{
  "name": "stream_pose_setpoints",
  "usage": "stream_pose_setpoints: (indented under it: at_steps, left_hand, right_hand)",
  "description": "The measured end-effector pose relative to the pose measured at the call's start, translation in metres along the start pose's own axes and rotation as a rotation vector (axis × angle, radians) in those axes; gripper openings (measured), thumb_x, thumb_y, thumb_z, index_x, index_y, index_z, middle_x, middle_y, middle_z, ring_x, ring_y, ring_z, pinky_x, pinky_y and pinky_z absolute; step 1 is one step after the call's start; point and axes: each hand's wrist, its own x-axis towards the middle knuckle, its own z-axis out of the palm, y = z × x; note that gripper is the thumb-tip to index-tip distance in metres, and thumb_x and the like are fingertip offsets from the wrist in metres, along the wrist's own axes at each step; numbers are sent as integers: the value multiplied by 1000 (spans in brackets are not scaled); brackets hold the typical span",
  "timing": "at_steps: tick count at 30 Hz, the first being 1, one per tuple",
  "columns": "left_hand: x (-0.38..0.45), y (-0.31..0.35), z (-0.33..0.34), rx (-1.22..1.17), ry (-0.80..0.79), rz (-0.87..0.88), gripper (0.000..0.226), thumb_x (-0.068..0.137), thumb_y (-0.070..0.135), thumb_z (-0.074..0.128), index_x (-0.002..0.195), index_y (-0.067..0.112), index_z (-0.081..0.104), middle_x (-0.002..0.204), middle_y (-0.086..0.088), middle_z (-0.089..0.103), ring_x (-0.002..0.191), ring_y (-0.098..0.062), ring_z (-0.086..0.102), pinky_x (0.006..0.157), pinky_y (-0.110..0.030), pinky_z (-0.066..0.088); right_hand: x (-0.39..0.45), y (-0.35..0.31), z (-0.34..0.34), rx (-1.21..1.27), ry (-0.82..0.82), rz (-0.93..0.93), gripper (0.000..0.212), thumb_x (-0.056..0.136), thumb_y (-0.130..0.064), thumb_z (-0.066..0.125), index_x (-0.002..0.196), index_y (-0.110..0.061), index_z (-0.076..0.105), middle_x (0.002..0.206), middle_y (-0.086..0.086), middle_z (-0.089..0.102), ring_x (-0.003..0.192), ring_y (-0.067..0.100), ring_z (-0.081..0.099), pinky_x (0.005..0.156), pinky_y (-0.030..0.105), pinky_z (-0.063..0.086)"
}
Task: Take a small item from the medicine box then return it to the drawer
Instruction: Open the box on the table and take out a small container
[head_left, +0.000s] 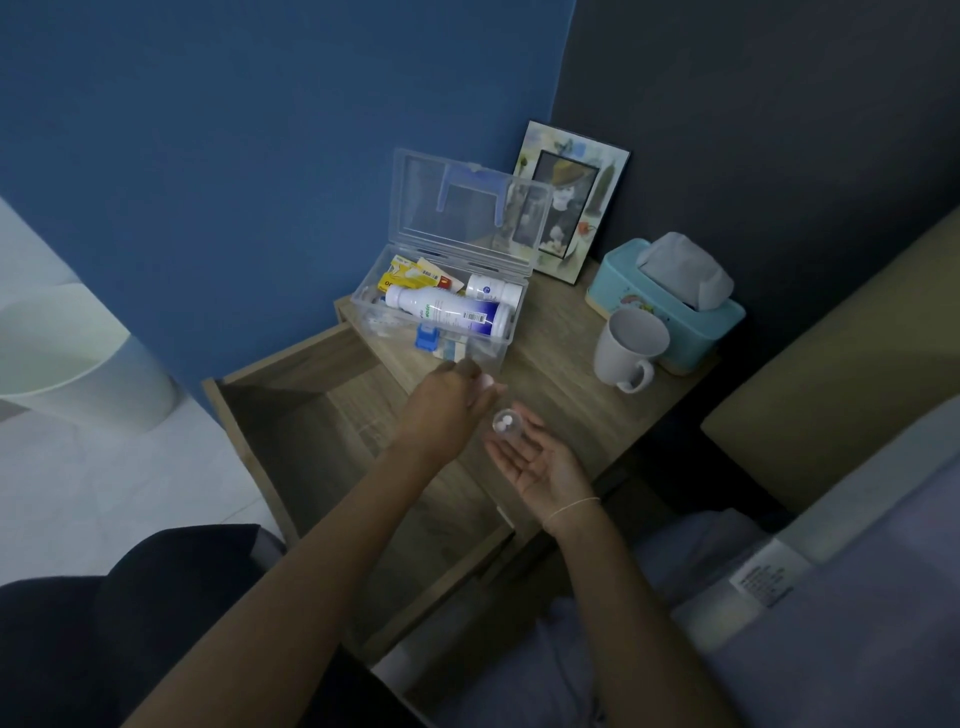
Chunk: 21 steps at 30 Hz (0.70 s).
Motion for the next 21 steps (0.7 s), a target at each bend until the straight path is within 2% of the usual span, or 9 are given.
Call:
stream_pose_setpoints:
  at_steps: [4,7,9,11,13,15,18,19,21]
  left_hand:
    - [0,-13,1,-37,-92,0,25,88,18,62,111,8,58,108,-15,61,93,-26,61,81,-38,53]
    - [-4,-22,9,1,-143,-20,34,87,19,63,120,12,57,118,-13,56,99,-25,58,82,-30,49]
    - [-6,-26,15,20,-171,-31,37,88,20,61,123,15,55,123,-11,51,102,-23,57,82,-26,44]
    - [-8,-29,21,43,-201,-32,38,89,20,60,126,16,55,125,-11,50,103,-24,57,83,-26,44]
    - [-10,-29,29,70,-238,-27,41,89,19,59,129,16,53,126,-11,51,105,-26,57,87,-30,47]
    - [-11,-28,37,136,-271,-14,42,90,22,58,131,16,51,125,-9,52,107,-27,58,91,-37,49]
    - [-12,-30,48,199,-285,15,32,93,27,52,122,14,56,121,-9,54,107,-27,55,90,-39,46]
    - [-12,-31,51,198,-276,24,30,94,28,50,120,14,57,121,-9,55,106,-27,54,90,-38,45]
    - [-12,-33,55,195,-251,40,29,95,27,49,119,14,58,122,-9,56,106,-25,52,88,-34,41]
  right_hand:
    - [0,-1,-4,-55,28,-52,42,78,-1,67,120,-8,61,115,21,68,103,30,68,78,37,59]
    - [5,2,-7,-214,119,-147,48,72,9,70,115,-8,61,116,17,65,102,29,68,76,32,59]
    - [9,4,-9,-417,251,-222,40,70,8,73,103,-14,64,109,10,68,98,24,68,70,27,58]
    - [10,6,-14,-749,325,-399,38,70,2,76,93,-24,61,99,1,68,94,18,66,69,20,54]
    - [9,12,-18,-911,281,-509,40,74,-1,74,98,-29,58,102,-1,67,98,19,64,80,27,53]
    - [7,17,-18,-1033,269,-541,38,81,-8,70,114,-24,60,113,3,67,108,19,62,94,37,51]
    - [6,22,-22,-1227,348,-616,30,84,-16,66,114,-17,64,115,6,68,111,20,59,99,42,46]
    - [5,22,-23,-1260,370,-650,28,83,-16,67,111,-15,66,114,9,67,109,20,58,99,39,45]
    - [3,25,-25,-1320,395,-720,26,79,-13,70,106,-12,68,115,11,62,101,13,53,95,21,39]
